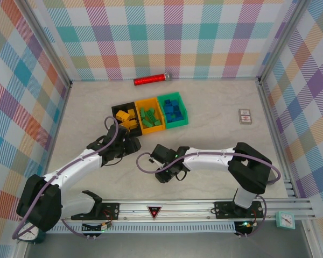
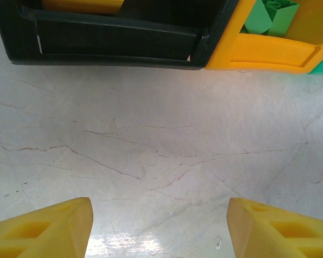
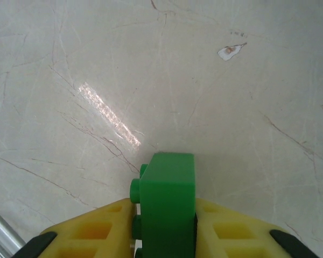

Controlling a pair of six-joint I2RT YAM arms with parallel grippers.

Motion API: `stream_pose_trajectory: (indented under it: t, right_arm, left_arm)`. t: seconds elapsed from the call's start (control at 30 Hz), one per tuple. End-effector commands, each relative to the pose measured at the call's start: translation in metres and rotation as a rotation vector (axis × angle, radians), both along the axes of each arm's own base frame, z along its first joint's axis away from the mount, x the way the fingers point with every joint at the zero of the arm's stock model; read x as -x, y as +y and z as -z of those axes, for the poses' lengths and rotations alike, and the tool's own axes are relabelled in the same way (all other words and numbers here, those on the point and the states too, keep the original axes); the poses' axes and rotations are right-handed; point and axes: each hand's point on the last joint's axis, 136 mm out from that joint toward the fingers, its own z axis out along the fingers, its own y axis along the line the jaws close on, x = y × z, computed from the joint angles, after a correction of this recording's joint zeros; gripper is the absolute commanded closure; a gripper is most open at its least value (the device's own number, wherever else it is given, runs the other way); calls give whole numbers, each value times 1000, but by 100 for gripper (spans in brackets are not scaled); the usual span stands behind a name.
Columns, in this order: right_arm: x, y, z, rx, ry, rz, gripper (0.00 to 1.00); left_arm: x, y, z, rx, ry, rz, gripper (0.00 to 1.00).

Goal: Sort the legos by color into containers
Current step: Pick up the lego from the bottom-center of the table.

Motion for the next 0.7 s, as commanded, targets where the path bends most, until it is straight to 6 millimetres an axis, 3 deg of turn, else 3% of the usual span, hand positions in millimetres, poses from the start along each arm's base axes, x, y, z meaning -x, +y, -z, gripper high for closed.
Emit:
stream_pose_trajectory:
  t: [0.0,0.2,0.37,0.5,0.67]
  right_arm:
    - [-1,8,-6,-15,-5,4,71]
    - [-7,19,-18,-55,-24,-4,72]
    - [-25,33,-39,-135,-39,11,72]
    - [-52,42,-60,-197,-71,45,72]
    - [-106,45,-94,-274,-126,147,72]
  left_arm:
    - [3,-1,3,4,0,-13,34]
    - [6,1,6,-5,-2,-19,34]
    - [6,-2,6,5,-1,-15,34]
    - [8,-1,4,4,-2,-16,34]
    - [14,2,1,5,-7,-20,34]
